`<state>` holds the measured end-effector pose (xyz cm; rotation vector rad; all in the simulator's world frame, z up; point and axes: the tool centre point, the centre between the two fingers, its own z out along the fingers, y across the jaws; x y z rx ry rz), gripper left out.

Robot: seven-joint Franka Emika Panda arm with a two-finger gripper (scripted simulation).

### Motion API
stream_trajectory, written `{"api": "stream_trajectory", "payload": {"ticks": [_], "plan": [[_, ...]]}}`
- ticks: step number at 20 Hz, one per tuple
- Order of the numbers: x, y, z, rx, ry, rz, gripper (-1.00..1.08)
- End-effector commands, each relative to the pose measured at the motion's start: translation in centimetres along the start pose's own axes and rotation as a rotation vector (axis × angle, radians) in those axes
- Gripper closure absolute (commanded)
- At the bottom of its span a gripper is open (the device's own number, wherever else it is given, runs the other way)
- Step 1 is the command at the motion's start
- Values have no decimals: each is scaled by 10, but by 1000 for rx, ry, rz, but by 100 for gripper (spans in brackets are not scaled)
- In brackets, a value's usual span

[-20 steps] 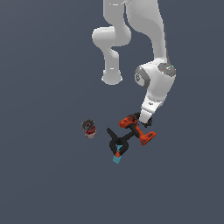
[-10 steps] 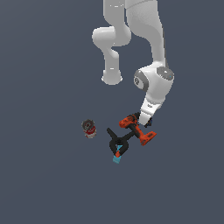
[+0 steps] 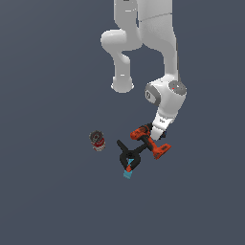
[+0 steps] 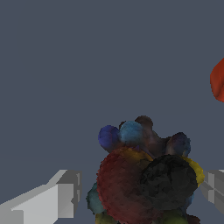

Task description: Pick up a designated object from a clutter of objects.

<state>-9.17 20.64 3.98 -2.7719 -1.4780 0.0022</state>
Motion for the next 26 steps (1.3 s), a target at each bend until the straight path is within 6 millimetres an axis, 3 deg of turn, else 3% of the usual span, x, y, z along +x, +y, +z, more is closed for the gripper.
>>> {"api": "stream_trajectory", "payload": {"ticks": [1,16,26], "plan": [[0,0,1,-1,1,0,108],[-1,1,-5,-2,1,1,108],[-6,1,-51,-2,0,0,108]]}}
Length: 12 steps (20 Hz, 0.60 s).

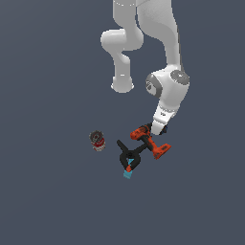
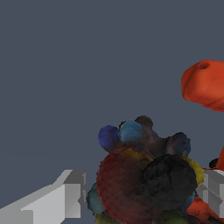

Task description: Pick up a designated object from a clutter of objects.

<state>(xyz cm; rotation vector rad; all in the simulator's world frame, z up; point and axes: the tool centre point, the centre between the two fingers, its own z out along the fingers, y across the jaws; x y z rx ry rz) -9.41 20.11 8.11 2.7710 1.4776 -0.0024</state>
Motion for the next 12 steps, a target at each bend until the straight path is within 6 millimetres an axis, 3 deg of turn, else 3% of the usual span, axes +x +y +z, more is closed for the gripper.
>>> {"api": "stream_trajectory", "payload": {"ticks": [1,12], "plan": [[-2,0,-17,-1,1,0,108],[-12,0,-120,3,3,-2,108]]}}
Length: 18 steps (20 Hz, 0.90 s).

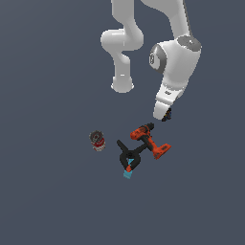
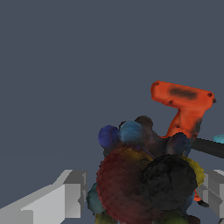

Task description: Pick up a designated object from a clutter of objects.

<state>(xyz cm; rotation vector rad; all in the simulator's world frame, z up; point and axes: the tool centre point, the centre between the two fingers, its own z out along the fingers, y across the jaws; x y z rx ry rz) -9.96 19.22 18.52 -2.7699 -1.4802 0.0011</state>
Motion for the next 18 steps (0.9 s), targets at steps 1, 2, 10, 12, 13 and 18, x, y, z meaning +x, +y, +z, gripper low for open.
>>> {"api": "stream_trajectory", "payload": {"ticks": [1,2,10,12,13,18], "plan": [[-2,0,-26,1,2,-1,108],[-3,0,-35,1,2,-1,108],[-11,1,-112,2,3,-1,108],[-13,2,-130,1,2,0,108],[-13,2,-138,1,2,0,108],[-16,4,-172,0,1,1,108]]}}
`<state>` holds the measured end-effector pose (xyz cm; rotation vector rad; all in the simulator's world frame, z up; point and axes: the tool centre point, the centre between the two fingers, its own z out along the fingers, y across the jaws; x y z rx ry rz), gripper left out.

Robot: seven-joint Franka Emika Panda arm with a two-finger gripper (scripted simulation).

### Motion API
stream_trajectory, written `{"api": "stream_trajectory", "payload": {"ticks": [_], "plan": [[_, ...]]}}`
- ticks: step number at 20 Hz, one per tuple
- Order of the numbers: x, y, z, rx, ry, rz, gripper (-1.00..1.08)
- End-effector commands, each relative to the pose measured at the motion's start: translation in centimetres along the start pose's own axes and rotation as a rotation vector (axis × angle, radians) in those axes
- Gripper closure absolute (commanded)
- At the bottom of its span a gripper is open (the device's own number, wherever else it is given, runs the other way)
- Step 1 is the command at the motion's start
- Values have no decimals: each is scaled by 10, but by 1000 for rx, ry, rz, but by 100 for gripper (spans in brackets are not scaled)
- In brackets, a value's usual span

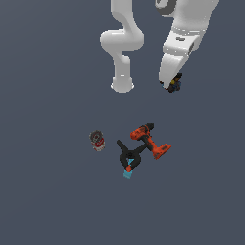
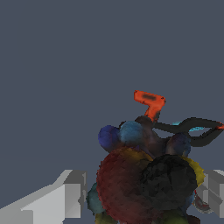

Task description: Pick up a designated object from a clutter of objects.

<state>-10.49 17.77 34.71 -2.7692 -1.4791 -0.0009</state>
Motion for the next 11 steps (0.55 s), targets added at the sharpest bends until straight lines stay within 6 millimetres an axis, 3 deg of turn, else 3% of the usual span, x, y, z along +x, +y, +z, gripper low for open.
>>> {"api": "stream_trajectory", "payload": {"ticks": [1,6,11], "plan": [[-1,1,-16,-1,-1,1,108],[-2,2,-35,-1,-1,1,108],[-2,3,-41,-2,-1,2,108]]}}
